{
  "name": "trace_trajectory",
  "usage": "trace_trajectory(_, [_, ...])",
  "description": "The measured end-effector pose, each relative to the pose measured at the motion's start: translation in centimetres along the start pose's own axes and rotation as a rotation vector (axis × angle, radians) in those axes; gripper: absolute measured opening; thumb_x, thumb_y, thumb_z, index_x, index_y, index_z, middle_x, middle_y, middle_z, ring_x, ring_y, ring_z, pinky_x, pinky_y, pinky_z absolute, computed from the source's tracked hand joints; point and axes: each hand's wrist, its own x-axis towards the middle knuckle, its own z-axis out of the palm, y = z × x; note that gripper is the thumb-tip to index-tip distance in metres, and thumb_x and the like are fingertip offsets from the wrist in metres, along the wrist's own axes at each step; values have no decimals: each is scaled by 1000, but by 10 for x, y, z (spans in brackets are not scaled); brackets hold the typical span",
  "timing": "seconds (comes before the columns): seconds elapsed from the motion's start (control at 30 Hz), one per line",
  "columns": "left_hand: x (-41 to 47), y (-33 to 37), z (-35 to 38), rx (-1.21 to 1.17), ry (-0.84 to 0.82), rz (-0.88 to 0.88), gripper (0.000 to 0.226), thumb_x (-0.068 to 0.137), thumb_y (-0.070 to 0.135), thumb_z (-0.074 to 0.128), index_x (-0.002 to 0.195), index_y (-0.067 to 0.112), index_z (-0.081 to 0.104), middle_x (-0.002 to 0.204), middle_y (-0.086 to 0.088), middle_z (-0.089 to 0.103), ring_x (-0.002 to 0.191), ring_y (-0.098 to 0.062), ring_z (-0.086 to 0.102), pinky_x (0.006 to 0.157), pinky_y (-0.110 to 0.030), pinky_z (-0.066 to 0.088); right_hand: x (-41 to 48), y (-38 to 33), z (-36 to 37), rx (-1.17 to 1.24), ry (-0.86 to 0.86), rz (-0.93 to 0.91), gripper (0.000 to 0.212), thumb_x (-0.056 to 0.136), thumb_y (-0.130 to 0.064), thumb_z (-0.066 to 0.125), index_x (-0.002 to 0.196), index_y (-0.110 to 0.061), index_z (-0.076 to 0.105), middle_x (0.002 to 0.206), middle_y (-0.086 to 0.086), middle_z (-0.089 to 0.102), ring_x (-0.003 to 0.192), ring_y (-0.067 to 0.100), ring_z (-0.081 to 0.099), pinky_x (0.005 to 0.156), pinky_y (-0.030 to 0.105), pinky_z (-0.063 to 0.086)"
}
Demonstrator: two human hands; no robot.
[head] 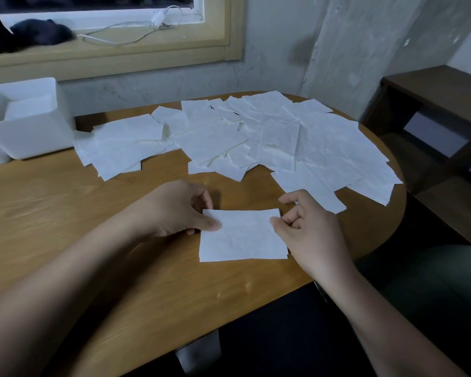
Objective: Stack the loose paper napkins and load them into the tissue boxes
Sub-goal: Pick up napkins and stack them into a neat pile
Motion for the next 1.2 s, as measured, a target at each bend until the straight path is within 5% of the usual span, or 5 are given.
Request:
trace_trajectory(0.23, [-1, 0, -1, 32, 6, -9, 23, 86, 46, 87, 98, 33, 71, 75, 1, 78, 69, -13, 71, 75, -38, 57, -2, -2, 1, -24, 13, -16, 34, 93, -20, 83, 123, -22, 66, 72, -9, 68, 70, 1, 67, 65, 5, 46])
trace_trajectory(0.47, [0, -4, -3, -29, -5, 5, 27, 82, 43, 88, 96, 29, 71, 79, -2, 79, 67, -13, 67, 87, -52, 58, -1, 0, -3, 25, -6, 44, 37, 90, -26, 86, 121, -27, 65, 75, -11, 72, 71, 1, 69, 72, 18, 55])
trace_trajectory(0.77, [2, -10, -4, -13, 42, 3, 32, 79, 42, 91, 99, 32, 69, 81, 4, 77, 68, -10, 68, 69, -35, 53, -3, 10, -12, -128, 86, -132, 23, 92, -18, 81, 112, -23, 71, 90, -14, 63, 79, 7, 63, 69, 24, 57])
trace_trajectory(0.97, [7, -11, 5, -32, 166, 105, 29, 81, 39, 91, 96, 37, 67, 82, 11, 67, 72, -4, 61, 65, -22, 45, -7, 46, -34, -447, 74, -262, 25, 95, -20, 76, 120, -18, 72, 120, -8, 64, 113, 10, 51, 94, 33, 50])
trace_trajectory(1.2, [-2, 3, 27, -57, 288, 332, 17, 89, 29, 87, 93, 33, 70, 81, 14, 69, 76, -6, 65, 65, -12, 45, -14, 49, -49, -422, 23, -243, 14, 95, -11, 74, 97, -22, 67, 95, -13, 60, 90, 9, 57, 69, 27, 54])
